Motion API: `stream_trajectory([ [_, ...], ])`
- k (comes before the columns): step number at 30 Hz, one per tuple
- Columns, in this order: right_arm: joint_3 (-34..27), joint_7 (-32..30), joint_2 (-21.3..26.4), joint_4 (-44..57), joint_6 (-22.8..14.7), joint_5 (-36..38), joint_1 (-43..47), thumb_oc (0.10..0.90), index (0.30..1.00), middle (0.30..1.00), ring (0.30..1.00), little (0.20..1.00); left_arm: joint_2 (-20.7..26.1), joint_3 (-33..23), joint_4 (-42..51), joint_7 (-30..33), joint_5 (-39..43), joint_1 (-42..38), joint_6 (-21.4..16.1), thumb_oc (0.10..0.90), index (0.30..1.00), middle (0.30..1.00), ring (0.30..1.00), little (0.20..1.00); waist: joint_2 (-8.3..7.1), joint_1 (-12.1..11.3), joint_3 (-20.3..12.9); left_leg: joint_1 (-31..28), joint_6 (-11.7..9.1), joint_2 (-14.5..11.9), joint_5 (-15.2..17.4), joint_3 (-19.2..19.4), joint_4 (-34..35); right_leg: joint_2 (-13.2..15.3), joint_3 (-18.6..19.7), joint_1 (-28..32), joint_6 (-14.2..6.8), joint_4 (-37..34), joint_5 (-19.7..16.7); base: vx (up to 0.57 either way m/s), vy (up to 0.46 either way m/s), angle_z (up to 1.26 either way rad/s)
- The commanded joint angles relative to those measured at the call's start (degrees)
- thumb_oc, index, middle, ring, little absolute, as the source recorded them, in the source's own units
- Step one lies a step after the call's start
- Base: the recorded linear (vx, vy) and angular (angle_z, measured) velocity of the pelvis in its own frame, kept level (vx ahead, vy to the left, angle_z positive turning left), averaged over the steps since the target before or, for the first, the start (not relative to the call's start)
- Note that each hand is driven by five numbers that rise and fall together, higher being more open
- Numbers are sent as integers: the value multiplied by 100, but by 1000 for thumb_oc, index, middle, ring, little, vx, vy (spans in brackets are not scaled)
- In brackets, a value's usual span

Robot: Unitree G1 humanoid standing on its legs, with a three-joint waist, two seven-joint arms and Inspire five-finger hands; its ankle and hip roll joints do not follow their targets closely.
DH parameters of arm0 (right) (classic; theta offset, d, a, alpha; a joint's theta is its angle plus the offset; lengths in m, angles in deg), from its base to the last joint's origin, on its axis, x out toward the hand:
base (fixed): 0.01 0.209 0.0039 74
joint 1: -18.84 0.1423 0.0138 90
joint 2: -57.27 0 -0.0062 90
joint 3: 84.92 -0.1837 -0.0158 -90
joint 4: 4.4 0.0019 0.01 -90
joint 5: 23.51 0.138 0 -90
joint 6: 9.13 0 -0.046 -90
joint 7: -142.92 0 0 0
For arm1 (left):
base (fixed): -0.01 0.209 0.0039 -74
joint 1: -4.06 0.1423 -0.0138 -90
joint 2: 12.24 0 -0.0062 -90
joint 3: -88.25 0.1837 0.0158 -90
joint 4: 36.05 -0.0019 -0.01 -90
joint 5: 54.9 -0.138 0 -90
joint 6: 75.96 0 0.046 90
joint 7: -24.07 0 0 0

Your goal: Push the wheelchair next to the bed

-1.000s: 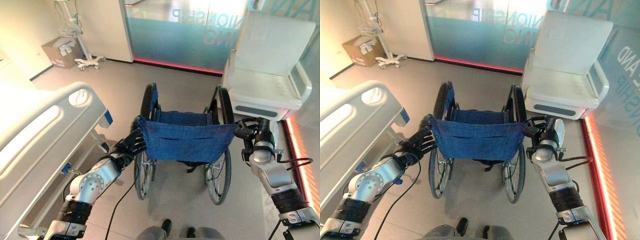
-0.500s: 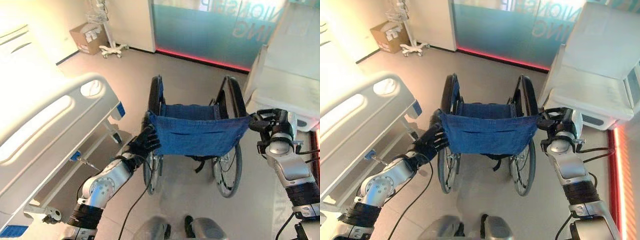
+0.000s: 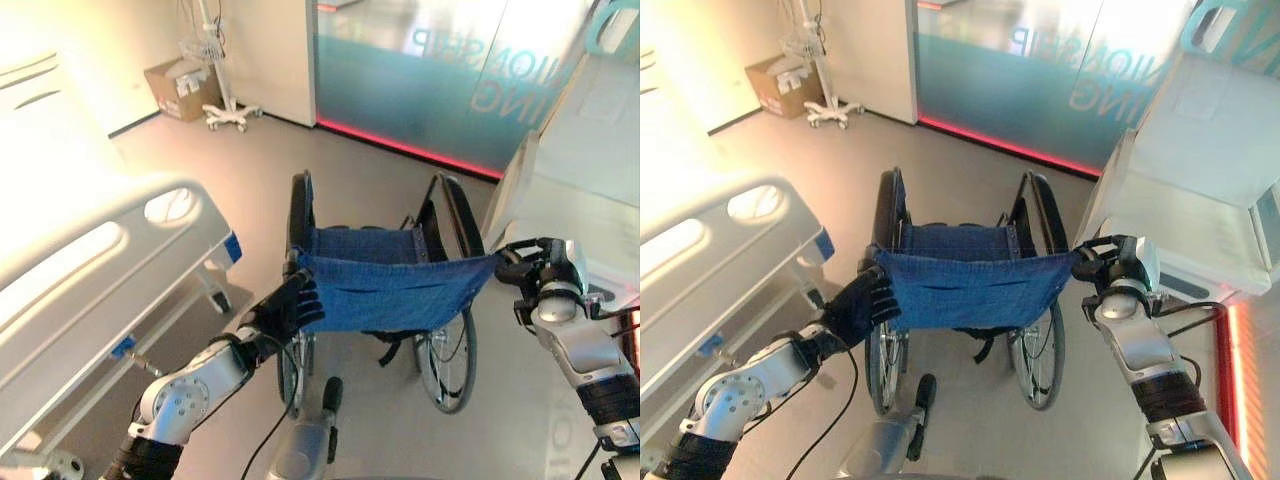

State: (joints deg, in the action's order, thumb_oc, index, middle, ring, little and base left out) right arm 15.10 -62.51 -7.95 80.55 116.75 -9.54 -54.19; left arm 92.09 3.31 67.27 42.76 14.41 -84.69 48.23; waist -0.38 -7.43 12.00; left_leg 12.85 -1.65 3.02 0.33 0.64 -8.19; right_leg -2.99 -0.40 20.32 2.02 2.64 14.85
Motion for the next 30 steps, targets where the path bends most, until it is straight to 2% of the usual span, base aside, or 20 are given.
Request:
stream_trajectory([
  [1, 570, 811, -834, 474, -1014, 488, 873, 400, 300, 300, 300, 300, 0, -648, 293, -28, -205, -598, -660, 400, 300, 300, 300, 300, -212, -522, -507, -167, 321, 339, -1216, 25, 855, -388, -51, -170, -367, 1035, -901, 631, 21, -26],
  [3, 615, 832, -891, 447, -1030, 449, 855, 400, 300, 300, 300, 300, 44, -659, 242, 10, -142, -655, -582, 400, 300, 300, 300, 300, -277, -587, -552, -178, 434, 438, -1097, -84, 628, -287, -101, -215, -544, 1541, -1180, 482, 24, -28],
  [5, 735, 734, -952, 378, -1097, 427, 909, 400, 300, 300, 300, 300, 151, -660, 189, -102, -154, -775, -385, 400, 300, 300, 300, 300, -311, -681, -657, -295, 602, 516, -959, -253, 452, -334, -69, -548, -972, 2532, -2136, 437, 28, -12],
  [7, 772, 810, -954, 406, -1140, 372, 976, 400, 300, 300, 300, 300, 253, -611, 168, -134, -82, -900, -326, 400, 300, 300, 300, 300, -264, -668, -707, -434, 680, 525, -838, -418, 376, -485, -22, -869, -1197, 3487, -2623, 359, 12, 12],
  [8, 841, 843, -940, 433, -1129, 317, 1059, 400, 300, 300, 300, 300, 321, -542, 158, -146, -15, -1001, -290, 400, 300, 300, 300, 300, -257, -608, -706, -595, 749, 590, -704, -539, 310, -520, 13, -1186, -1239, 3968, -2772, 424, 1, 18],
  [10, 919, 1001, -944, 378, -1211, 175, 1150, 400, 300, 300, 300, 300, 362, -439, 92, -137, 63, -1132, -257, 400, 300, 300, 300, 300, -230, -508, -705, -719, 799, 664, -599, -671, 221, -394, -31, -1549, -1160, 4034, -2597, 394, 14, 35],
  [12, 963, 1135, -948, 349, -1244, -72, 1206, 400, 300, 300, 300, 300, 403, -329, 26, -225, 60, -1227, -239, 400, 300, 300, 300, 300, -169, -434, -691, -796, 830, 715, -562, -792, 137, -170, -152, -1791, -1001, 3515, -2285, 407, -26, 31],
  [13, 983, 1204, -877, 340, -1354, -176, 1235, 400, 300, 300, 300, 300, 452, -283, 2, -342, 78, -1265, -216, 400, 300, 300, 300, 300, -200, -396, -620, -904, 847, 837, -406, -912, -44, 131, -199, -1959, -872, 2699, -1984, 376, -78, -1],
  [14, 981, 1204, -871, 333, -1370, -180, 1244, 400, 300, 300, 300, 300, 456, -275, -4, -356, 75, -1275, -226, 400, 300, 300, 300, 300, -191, -364, -600, -908, 842, 841, -391, -955, -90, 158, -240, -1965, -850, 2567, -1986, 430, -163, -10],
  [15, 963, 1211, -740, 302, -1441, -207, 1309, 400, 300, 300, 300, 300, 459, -184, 4, -493, 21, -1314, -274, 400, 300, 300, 300, 300, -198, -303, -442, -1157, 843, 910, -101, -1165, -248, 464, -292, -2206, -736, 1831, -1845, 247, -128, 8],
  [16, 957, 1217, -695, 293, -1471, -198, 1329, 400, 300, 300, 300, 300, 448, -161, 10, -523, -6, -1322, -298, 400, 300, 300, 300, 300, -193, -275, -389, -1234, 843, 920, -20, -1232, -277, 522, -302, -2261, -719, 1694, -1858, 420, -243, 26],
  [17, 956, 1203, -588, 277, -1500, -141, 1428, 400, 300, 300, 300, 300, 375, -66, 36, -602, -104, -1366, -338, 400, 300, 300, 300, 300, -260, -154, -237, -1474, 855, 1029, 375, -1420, -446, 763, -119, -2567, -750, 1013, -2186, 343, -229, 50],
  [18, 968, 1207, -529, 274, -1462, -93, 1550, 400, 300, 300, 300, 300, 330, -7, 43, -631, -172, -1397, -390, 400, 300, 300, 300, 300, -288, -77, -155, -1630, 829, 1045, 598, -1551, -521, 832, 86, -2739, -790, 634, -2283, 409, -282, 80],
  [19, 974, 1250, -487, 279, -1454, -66, 1638, 400, 300, 300, 300, 300, 318, 28, 36, -634, -188, -1424, -440, 400, 300, 300, 300, 300, -285, -26, -91, -1748, 810, 1023, 780, -1641, -605, 883, 181, -2775, -824, 378, -2377, 372, -286, 97],
  [20, 951, 1357, -408, 330, -1342, -23, 1781, 400, 300, 300, 300, 300, 359, 50, 29, -651, -176, -1465, -514, 400, 300, 300, 300, 300, -337, 38, -48, -1872, 752, 1000, 954, -1763, -729, 1153, 355, -2967, -887, -366, -2639, 406, -340, 87],
  [21, 935, 1481, -324, 426, -1198, 27, 1942, 400, 300, 300, 300, 300, 377, 34, 34, -681, -174, -1456, -577, 400, 300, 300, 300, 300, -311, 54, -3, -2032, 689, 830, 1062, -1900, -716, 1199, 548, -3038, -952, -434, -2700, 455, -476, 89],
  [22, 878, 1678, -259, 585, -983, -17, 2093, 400, 300, 300, 300, 300, 404, -55, 77, -816, -227, -1360, -676, 400, 300, 300, 300, 300, -334, 20, 8, -2112, 598, 592, 996, -2023, -760, 1203, 659, -2957, -1022, -356, -2626, 345, -395, 74],
  [26, 1025, 1676, -113, 534, -786, 230, 2451, 400, 300, 300, 300, 300, 419, -212, 200, -1066, -234, -1089, -687, 400, 300, 300, 300, 300, -474, -155, -116, -2076, 337, 331, 709, -2180, -1104, 1187, 428, -2613, -1125, -220, -2588, 274, -331, 95],
  [28, 1229, 1702, -28, 368, -756, 428, 2727, 400, 300, 300, 300, 300, 362, -260, 329, -974, -180, -986, -559, 400, 300, 300, 300, 300, -545, -253, -183, -1987, 136, 125, 301, -2097, -1555, 1137, 179, -2456, -1013, 1, -2519, 275, -312, 95],
  [30, 1461, 1683, 65, 279, -705, 471, 2909, 400, 300, 300, 300, 300, 264, -287, 518, -878, -188, -917, -456, 400, 300, 300, 300, 300, -636, -370, -131, -1349, 21, 126, -558, -1757, -2720, 1100, -174, -2070, -777, -70, -2427, 242, -283, 69],
])
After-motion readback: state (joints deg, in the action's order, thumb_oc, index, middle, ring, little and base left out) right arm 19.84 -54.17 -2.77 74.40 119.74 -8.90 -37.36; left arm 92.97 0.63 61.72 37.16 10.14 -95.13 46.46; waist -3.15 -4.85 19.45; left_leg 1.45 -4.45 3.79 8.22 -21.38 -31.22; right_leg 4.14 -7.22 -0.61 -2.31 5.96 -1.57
